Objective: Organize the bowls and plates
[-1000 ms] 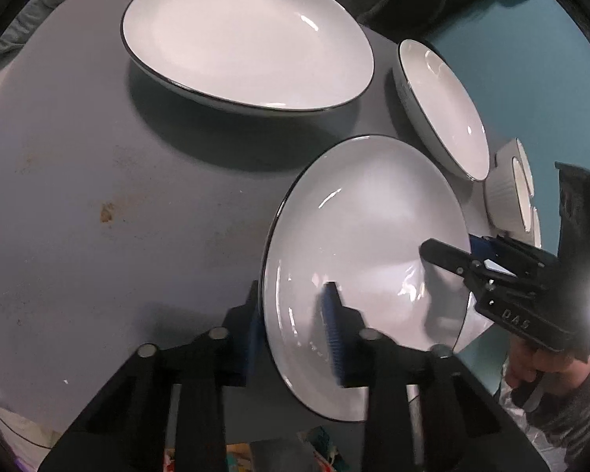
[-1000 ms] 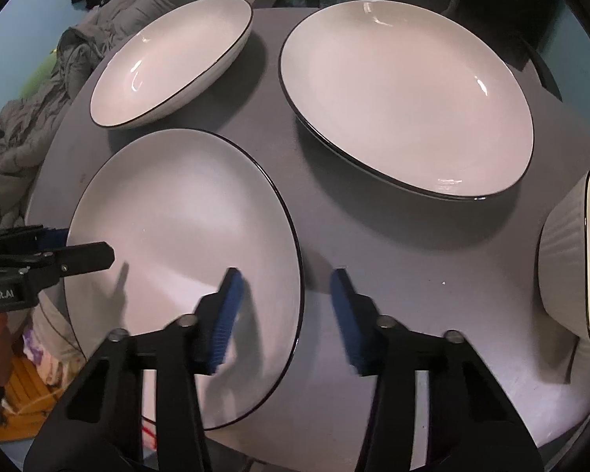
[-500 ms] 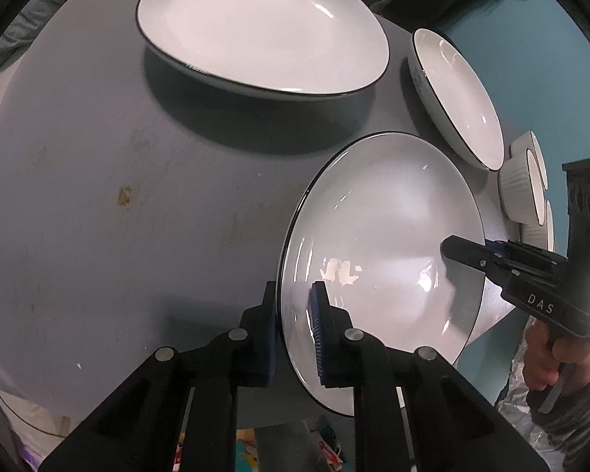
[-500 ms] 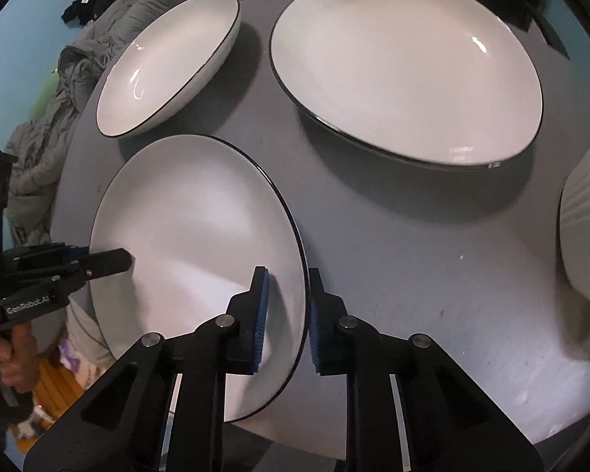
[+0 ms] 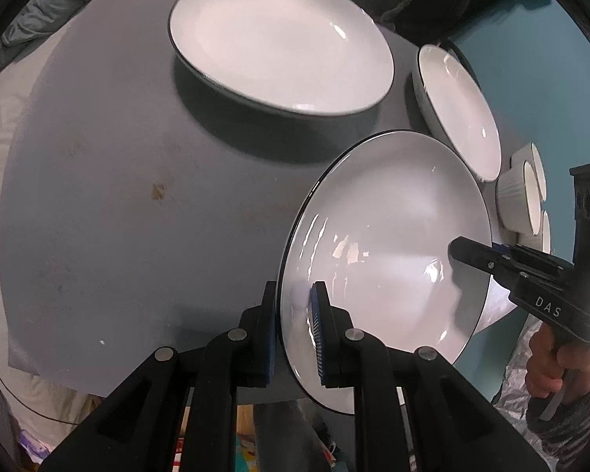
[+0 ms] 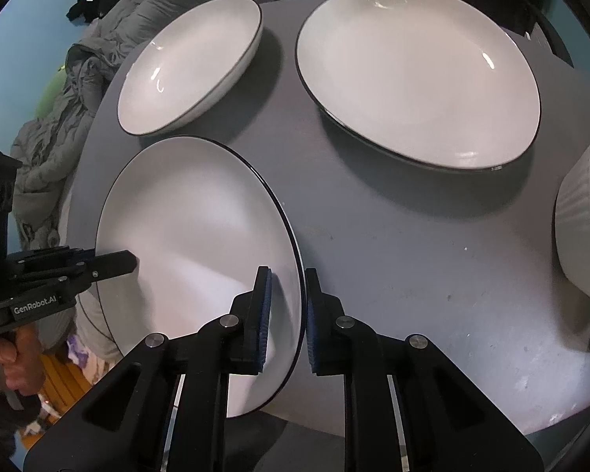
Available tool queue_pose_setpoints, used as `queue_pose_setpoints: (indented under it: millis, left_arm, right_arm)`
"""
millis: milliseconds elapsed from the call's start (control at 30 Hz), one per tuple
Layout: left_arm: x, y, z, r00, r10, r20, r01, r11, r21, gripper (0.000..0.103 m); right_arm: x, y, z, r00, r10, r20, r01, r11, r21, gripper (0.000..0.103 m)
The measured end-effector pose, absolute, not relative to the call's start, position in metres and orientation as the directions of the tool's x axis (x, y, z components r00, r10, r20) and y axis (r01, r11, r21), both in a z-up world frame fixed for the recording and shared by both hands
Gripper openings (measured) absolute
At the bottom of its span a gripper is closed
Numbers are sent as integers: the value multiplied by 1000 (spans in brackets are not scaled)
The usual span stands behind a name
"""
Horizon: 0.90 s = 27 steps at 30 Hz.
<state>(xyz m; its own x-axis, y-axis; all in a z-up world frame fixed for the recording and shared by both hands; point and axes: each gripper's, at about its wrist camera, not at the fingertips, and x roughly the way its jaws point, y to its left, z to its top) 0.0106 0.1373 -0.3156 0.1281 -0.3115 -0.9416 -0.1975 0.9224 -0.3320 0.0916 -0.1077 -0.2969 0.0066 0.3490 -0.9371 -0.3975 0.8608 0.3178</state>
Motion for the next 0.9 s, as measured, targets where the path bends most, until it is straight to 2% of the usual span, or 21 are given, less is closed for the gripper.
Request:
queue_pose_setpoints:
  millis: [567,900]
  left_arm:
    - [81,175,-276,198,-271,-942,-236,920,-314,16]
    - [134,206,-288,200,-247,-948,-299,906,-299,18]
  right_arm:
    - [153,-84,-253,33,368,-929,-456,833,314,14]
    - [217,-39,-250,21,373,-928,-515,799,309,14]
